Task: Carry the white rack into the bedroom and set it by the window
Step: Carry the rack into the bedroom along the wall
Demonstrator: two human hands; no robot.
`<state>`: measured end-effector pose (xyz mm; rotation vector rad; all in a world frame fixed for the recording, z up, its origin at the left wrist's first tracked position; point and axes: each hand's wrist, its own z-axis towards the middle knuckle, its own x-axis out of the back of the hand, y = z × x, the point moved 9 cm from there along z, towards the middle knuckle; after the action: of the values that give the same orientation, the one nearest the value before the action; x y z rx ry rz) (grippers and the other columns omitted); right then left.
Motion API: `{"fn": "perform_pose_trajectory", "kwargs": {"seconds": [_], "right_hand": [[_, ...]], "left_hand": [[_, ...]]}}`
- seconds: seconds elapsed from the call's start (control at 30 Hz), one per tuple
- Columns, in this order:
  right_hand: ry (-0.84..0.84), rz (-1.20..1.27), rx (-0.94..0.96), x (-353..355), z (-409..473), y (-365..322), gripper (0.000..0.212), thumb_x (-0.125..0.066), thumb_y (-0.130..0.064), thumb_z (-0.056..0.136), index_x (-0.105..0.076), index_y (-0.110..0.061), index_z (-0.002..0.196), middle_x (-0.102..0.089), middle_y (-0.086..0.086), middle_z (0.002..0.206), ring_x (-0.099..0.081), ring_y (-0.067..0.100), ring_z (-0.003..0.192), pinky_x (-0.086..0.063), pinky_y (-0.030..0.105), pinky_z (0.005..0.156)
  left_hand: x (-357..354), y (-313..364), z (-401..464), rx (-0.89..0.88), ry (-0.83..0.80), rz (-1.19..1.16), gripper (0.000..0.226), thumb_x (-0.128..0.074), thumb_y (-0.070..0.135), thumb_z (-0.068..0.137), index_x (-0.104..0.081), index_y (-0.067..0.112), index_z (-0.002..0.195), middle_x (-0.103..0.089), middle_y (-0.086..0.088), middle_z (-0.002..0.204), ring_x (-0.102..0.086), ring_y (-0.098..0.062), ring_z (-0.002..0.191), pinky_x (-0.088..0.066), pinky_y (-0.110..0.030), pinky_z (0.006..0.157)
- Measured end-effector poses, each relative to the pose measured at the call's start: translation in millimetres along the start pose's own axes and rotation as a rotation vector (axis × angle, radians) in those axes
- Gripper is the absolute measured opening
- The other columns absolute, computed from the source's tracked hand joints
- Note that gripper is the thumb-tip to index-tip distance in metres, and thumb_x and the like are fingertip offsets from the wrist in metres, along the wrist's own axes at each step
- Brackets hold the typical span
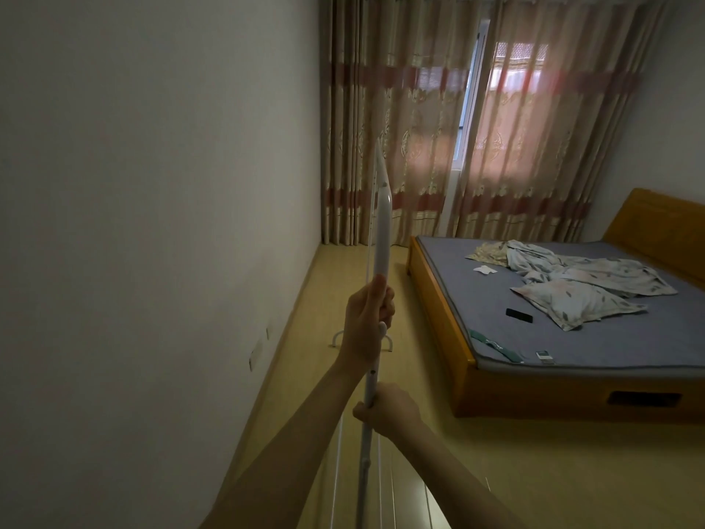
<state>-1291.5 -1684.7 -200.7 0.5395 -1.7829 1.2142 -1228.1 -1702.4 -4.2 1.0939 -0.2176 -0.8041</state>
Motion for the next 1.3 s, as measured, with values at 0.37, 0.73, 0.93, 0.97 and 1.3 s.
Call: {"fn": "perform_pose_trajectory", "kwargs": {"seconds": [0.37, 0.73, 0.93, 0.97, 1.3], "right_hand": [[0.005, 0.038, -0.067, 17, 84, 9, 0.019, -0.067, -0.037, 0.082, -0.053, -0.026, 0.075, -0.057, -0.008, 0.068, -0.058, 0.006, 0.061, -0.048, 0.021, 0.060], [0.012, 0.025, -0.059, 37, 161, 18, 0.017, -0.066, -0.035, 0.082, -0.058, -0.021, 0.083, -0.055, -0.009, 0.066, -0.060, 0.010, 0.066, -0.055, 0.026, 0.068], [-0.026, -0.004, -0.020, 51, 213, 22, 0.016, -0.065, -0.035, 0.083, -0.057, -0.022, 0.077, -0.054, -0.009, 0.066, -0.057, 0.007, 0.064, -0.053, 0.024, 0.065], [-0.029, -0.005, -0.025, 53, 223, 23, 0.018, -0.065, -0.034, 0.083, -0.055, -0.023, 0.073, -0.054, -0.009, 0.066, -0.056, 0.006, 0.061, -0.051, 0.022, 0.062], [-0.029, -0.022, -0.033, 66, 300, 34, 0.017, -0.065, -0.036, 0.081, -0.056, -0.022, 0.078, -0.054, -0.009, 0.064, -0.053, 0.004, 0.056, -0.044, 0.020, 0.053]], "left_hand": [[11, -39, 78, -0.020, -0.033, -0.029, 0.034, -0.038, 0.037, 0.090, -0.043, 0.014, 0.066, -0.036, 0.005, 0.051, -0.031, -0.006, 0.043, -0.028, -0.018, 0.043], [20, -79, 150, -0.023, -0.030, -0.001, 0.034, -0.037, 0.036, 0.092, -0.043, 0.015, 0.065, -0.036, 0.007, 0.050, -0.030, -0.006, 0.043, -0.028, -0.018, 0.042], [27, -104, 196, -0.020, 0.006, 0.026, 0.035, -0.038, 0.040, 0.090, -0.043, 0.016, 0.064, -0.036, 0.005, 0.052, -0.031, -0.007, 0.044, -0.029, -0.018, 0.043], [28, -107, 204, -0.017, 0.015, 0.031, 0.035, -0.038, 0.040, 0.090, -0.043, 0.016, 0.065, -0.036, 0.005, 0.052, -0.031, -0.007, 0.044, -0.029, -0.018, 0.044], [39, -148, 274, -0.015, 0.070, 0.031, 0.036, -0.036, 0.034, 0.095, -0.043, 0.017, 0.064, -0.037, 0.009, 0.048, -0.030, -0.004, 0.042, -0.029, -0.016, 0.042]]}}
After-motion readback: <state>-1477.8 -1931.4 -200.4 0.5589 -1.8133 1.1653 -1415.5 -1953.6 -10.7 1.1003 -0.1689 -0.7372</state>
